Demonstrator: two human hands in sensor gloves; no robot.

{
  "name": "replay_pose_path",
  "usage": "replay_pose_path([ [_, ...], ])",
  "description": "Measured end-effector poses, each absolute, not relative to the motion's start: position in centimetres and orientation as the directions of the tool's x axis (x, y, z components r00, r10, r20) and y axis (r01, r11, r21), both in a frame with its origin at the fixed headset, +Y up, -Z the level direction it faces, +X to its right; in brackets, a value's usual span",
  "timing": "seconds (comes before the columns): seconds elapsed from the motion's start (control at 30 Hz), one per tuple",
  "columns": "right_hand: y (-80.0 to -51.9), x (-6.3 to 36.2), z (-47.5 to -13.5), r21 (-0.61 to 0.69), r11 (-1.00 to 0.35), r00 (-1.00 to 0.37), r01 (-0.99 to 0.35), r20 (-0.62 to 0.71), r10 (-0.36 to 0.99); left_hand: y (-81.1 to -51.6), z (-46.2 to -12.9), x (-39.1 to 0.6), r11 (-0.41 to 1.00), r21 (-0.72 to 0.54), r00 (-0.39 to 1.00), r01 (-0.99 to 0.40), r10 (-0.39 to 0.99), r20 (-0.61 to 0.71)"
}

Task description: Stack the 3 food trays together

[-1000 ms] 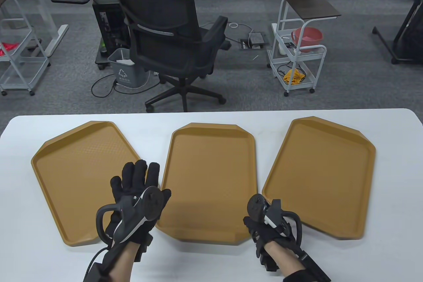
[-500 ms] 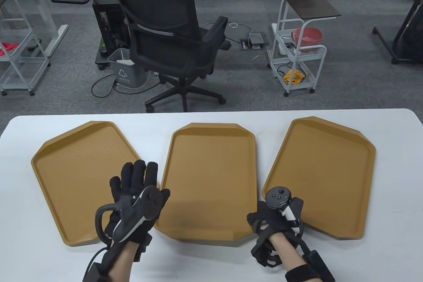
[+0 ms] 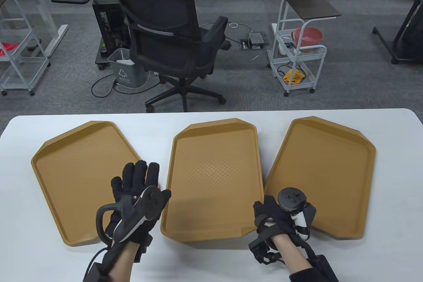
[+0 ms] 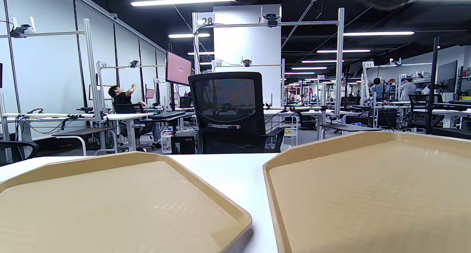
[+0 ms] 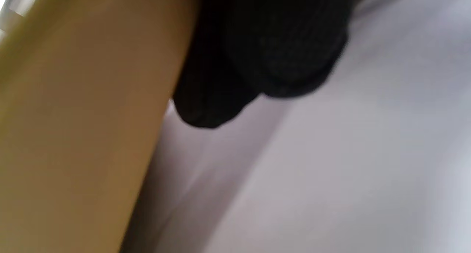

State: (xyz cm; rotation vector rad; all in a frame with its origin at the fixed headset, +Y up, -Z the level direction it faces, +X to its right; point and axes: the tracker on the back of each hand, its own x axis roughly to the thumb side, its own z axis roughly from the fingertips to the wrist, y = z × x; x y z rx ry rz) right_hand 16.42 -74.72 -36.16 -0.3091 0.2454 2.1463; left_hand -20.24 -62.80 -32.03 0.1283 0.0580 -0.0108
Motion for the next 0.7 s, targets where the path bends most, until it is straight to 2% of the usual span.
replay_pose_path([
  [0.07, -73.8, 16.9, -36.1, 0.011, -0.507, -0.490, -0.862, -0.274, 0.827, -62.8, -32.0, -20.2, 0.992, 0.124, 0.998, 0.020, -0.013, -0.055],
  [0.3, -69.3, 21.5, -35.8, -0.158, -0.488, -0.456, -0.858, -0.203, 0.867, -62.8, -32.0, -20.2, 0.993, 0.118, 0.999, 0.008, -0.002, -0.051],
  [0.5, -65.4, 26.7, -34.5, -0.393, -0.616, -0.593, -0.682, -0.195, 0.781, -62.9, -32.0, -20.0, 0.993, 0.113, 0.999, 0.015, -0.009, -0.048],
  [0.7, -64.6, 31.6, -33.5, -0.484, -0.653, -0.593, -0.582, -0.298, 0.748, -63.0, -32.1, -19.9, 0.995, 0.100, 0.999, 0.019, -0.014, -0.047],
])
